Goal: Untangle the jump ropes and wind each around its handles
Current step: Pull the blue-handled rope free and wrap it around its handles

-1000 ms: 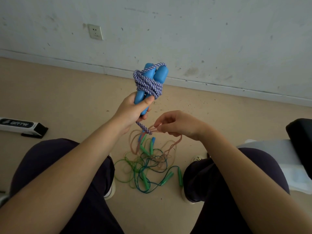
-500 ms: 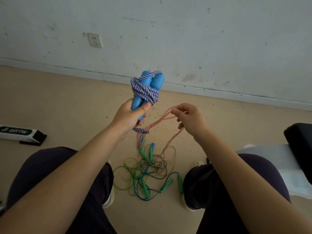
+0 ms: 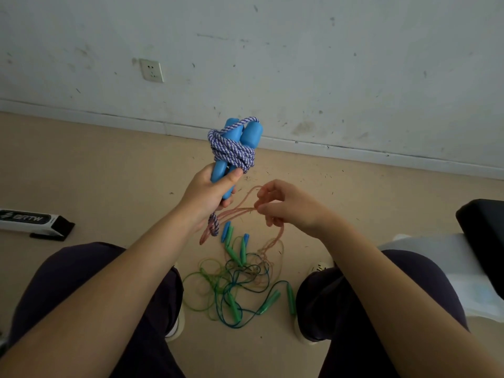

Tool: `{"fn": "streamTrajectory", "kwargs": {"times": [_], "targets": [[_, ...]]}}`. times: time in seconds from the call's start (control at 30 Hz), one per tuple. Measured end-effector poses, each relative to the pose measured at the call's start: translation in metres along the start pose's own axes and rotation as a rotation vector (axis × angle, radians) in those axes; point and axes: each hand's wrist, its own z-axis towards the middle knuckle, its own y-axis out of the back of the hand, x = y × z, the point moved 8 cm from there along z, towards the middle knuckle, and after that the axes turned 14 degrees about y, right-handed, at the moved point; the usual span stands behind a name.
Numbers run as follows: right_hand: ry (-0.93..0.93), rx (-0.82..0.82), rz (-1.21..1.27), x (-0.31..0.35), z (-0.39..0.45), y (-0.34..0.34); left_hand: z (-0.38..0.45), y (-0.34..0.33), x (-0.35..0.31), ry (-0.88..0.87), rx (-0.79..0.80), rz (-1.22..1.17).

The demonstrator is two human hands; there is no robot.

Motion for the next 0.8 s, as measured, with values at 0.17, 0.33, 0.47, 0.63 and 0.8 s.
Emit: {"fn": "streamTrajectory", "kwargs": {"times": [0.17, 0.33, 0.47, 0.63, 0.8], "targets": [[0.020, 0.031, -0.258, -0.001, 0.002, 0.003, -0.001, -0.002, 0.001, 0.001, 0.014, -0.009], [0.021, 0.025, -0.359, -0.003, 0.004, 0.004, -0.001, -0.001, -0.001, -0.004, 0.021, -0.008], [0.057, -0.057, -0.358, -0.004, 0.006, 0.006, -0.002, -0.005, -0.003, -0.005, 0.073, -0.073], [0.132, 0.135, -0.259, 0.003, 0.004, -0.022, -0.002, -0.017, -0.004, -0.026, 0.173, -0.131], [0.107, 0.286, -0.154, -0.004, 0.003, -0.051, -0.007, -0.031, -0.008, -0.031, 0.265, -0.235]]}}
